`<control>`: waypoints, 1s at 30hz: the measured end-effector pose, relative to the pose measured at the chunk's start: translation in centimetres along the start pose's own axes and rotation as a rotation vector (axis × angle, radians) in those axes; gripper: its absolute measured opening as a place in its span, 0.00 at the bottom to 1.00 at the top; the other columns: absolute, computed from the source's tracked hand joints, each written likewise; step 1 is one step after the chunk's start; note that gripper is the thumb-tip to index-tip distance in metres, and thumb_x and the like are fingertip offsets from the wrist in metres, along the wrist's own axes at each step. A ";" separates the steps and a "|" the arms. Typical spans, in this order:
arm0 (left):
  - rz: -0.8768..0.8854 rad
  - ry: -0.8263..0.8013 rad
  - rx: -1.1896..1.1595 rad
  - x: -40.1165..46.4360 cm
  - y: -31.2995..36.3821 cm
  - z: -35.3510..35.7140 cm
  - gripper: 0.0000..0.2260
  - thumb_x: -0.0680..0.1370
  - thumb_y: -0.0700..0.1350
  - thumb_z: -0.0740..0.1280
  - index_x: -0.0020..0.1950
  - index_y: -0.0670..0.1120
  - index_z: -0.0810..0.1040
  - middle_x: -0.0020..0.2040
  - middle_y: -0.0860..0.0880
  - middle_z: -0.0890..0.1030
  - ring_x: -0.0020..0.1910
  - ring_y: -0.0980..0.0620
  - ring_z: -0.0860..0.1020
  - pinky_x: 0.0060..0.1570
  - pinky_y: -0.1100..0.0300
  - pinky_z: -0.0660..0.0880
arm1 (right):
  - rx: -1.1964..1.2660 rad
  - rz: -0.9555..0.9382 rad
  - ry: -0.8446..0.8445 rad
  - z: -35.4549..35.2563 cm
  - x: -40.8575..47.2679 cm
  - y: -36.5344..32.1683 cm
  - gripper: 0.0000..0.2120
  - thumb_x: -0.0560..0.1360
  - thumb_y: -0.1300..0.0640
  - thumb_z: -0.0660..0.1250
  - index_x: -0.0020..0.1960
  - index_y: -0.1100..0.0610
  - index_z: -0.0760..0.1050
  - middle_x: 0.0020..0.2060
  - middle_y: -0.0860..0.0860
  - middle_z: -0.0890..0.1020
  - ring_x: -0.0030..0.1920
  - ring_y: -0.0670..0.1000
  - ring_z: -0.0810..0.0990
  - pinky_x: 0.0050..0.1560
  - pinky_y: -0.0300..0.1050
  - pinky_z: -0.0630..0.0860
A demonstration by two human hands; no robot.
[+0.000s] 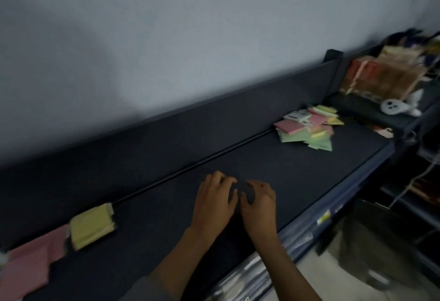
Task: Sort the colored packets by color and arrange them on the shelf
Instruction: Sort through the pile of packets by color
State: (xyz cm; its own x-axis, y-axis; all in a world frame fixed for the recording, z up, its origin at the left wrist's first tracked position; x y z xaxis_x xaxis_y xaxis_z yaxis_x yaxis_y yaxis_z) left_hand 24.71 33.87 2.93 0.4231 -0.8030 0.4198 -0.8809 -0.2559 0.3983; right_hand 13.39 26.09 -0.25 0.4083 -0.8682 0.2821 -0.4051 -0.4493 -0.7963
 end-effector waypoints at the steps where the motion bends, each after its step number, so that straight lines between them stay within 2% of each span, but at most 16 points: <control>1: 0.023 -0.013 -0.009 0.8 1.4 1.0 0.09 0.81 0.51 0.65 0.60 0.51 0.78 0.54 0.53 0.74 0.52 0.54 0.72 0.52 0.56 0.75 | -0.002 0.024 0.020 -1.3 0.5 0.9 0.10 0.79 0.60 0.67 0.60 0.55 0.81 0.56 0.52 0.79 0.58 0.52 0.75 0.61 0.51 0.77; 5: 0.085 -0.026 -0.048 3.3 6.5 3.8 0.10 0.80 0.49 0.67 0.60 0.51 0.78 0.54 0.53 0.74 0.53 0.53 0.73 0.53 0.56 0.75 | -0.006 0.102 0.076 -6.0 2.2 4.2 0.12 0.79 0.61 0.68 0.61 0.55 0.80 0.57 0.52 0.77 0.60 0.53 0.74 0.63 0.49 0.75; 8: 0.124 -0.066 -0.043 4.8 9.7 6.0 0.10 0.80 0.49 0.67 0.61 0.51 0.77 0.54 0.53 0.73 0.53 0.53 0.73 0.53 0.55 0.75 | -0.053 0.129 0.104 -9.1 3.2 6.2 0.13 0.78 0.61 0.68 0.62 0.56 0.79 0.58 0.52 0.77 0.60 0.52 0.74 0.62 0.41 0.69; 10: 0.152 -0.087 -0.049 5.8 11.8 7.2 0.10 0.79 0.50 0.67 0.61 0.52 0.77 0.54 0.53 0.73 0.53 0.52 0.73 0.53 0.54 0.75 | -0.059 0.142 0.148 -11.6 3.8 7.1 0.13 0.78 0.62 0.68 0.61 0.57 0.79 0.56 0.51 0.77 0.57 0.50 0.73 0.59 0.39 0.67; 12: 0.188 -0.098 -0.056 6.9 14.1 8.1 0.10 0.79 0.50 0.67 0.60 0.52 0.77 0.54 0.53 0.74 0.53 0.52 0.74 0.53 0.53 0.75 | -0.044 0.122 0.191 -14.0 4.6 7.6 0.10 0.77 0.65 0.69 0.57 0.58 0.81 0.52 0.50 0.78 0.51 0.47 0.72 0.54 0.40 0.70; 14: 0.216 -0.102 -0.067 8.0 16.2 9.1 0.11 0.80 0.50 0.66 0.61 0.52 0.77 0.54 0.53 0.74 0.54 0.52 0.74 0.52 0.53 0.76 | -0.039 0.101 0.213 -15.8 5.5 8.2 0.09 0.76 0.66 0.68 0.55 0.59 0.81 0.49 0.51 0.79 0.49 0.48 0.74 0.52 0.41 0.72; 17: 0.223 -0.113 -0.089 9.2 18.6 10.6 0.11 0.80 0.49 0.66 0.63 0.51 0.76 0.55 0.52 0.73 0.55 0.52 0.75 0.51 0.54 0.77 | -0.035 0.143 0.208 -17.7 6.7 10.0 0.12 0.78 0.64 0.68 0.61 0.60 0.79 0.56 0.53 0.78 0.55 0.51 0.77 0.57 0.36 0.69; 20: 0.217 -0.129 -0.122 10.1 20.5 12.3 0.11 0.81 0.49 0.66 0.63 0.51 0.76 0.56 0.52 0.74 0.55 0.52 0.76 0.50 0.53 0.78 | -0.028 0.152 0.206 -19.6 7.4 11.6 0.15 0.78 0.63 0.69 0.64 0.59 0.78 0.58 0.52 0.77 0.54 0.47 0.75 0.58 0.33 0.68; 24: 0.227 -0.130 -0.134 10.8 23.3 14.3 0.11 0.80 0.48 0.67 0.62 0.50 0.77 0.55 0.52 0.77 0.54 0.52 0.78 0.50 0.54 0.78 | -0.004 0.168 0.238 -22.0 8.0 13.6 0.15 0.78 0.64 0.69 0.64 0.58 0.78 0.57 0.51 0.77 0.57 0.54 0.79 0.60 0.50 0.78; 25: 0.232 -0.131 -0.133 11.0 23.9 14.7 0.11 0.80 0.48 0.67 0.62 0.50 0.78 0.55 0.51 0.78 0.54 0.51 0.78 0.50 0.54 0.78 | -0.012 0.180 0.240 -22.5 8.2 14.1 0.15 0.78 0.64 0.68 0.65 0.58 0.78 0.57 0.52 0.78 0.58 0.54 0.79 0.60 0.49 0.78; 28: 0.250 -0.123 -0.119 12.2 26.0 16.0 0.12 0.79 0.47 0.67 0.62 0.49 0.78 0.54 0.50 0.79 0.52 0.49 0.79 0.49 0.53 0.77 | -0.061 0.183 0.252 -23.9 9.3 14.9 0.14 0.77 0.68 0.65 0.61 0.60 0.79 0.55 0.56 0.81 0.57 0.54 0.77 0.57 0.28 0.68; 30: 0.272 -0.112 -0.109 13.0 27.2 16.7 0.12 0.79 0.45 0.67 0.62 0.49 0.78 0.54 0.50 0.80 0.51 0.48 0.79 0.49 0.52 0.77 | -0.079 0.185 0.268 -24.8 10.1 15.4 0.13 0.76 0.71 0.64 0.57 0.63 0.80 0.53 0.58 0.82 0.55 0.55 0.78 0.53 0.29 0.65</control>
State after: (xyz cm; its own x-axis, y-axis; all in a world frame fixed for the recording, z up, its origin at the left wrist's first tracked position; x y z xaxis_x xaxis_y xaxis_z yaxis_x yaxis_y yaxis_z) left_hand 2.68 7.44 5.59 0.1432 -0.8901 0.4327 -0.9280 0.0311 0.3712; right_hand -9.01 5.14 3.63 0.0965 -0.9564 0.2758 -0.5185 -0.2848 -0.8063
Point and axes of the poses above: each hand's wrist, its own x-axis towards the middle knuckle, its own z-axis out of the palm, y = z × x, the point moved 9 cm from there along x, towards the middle knuckle
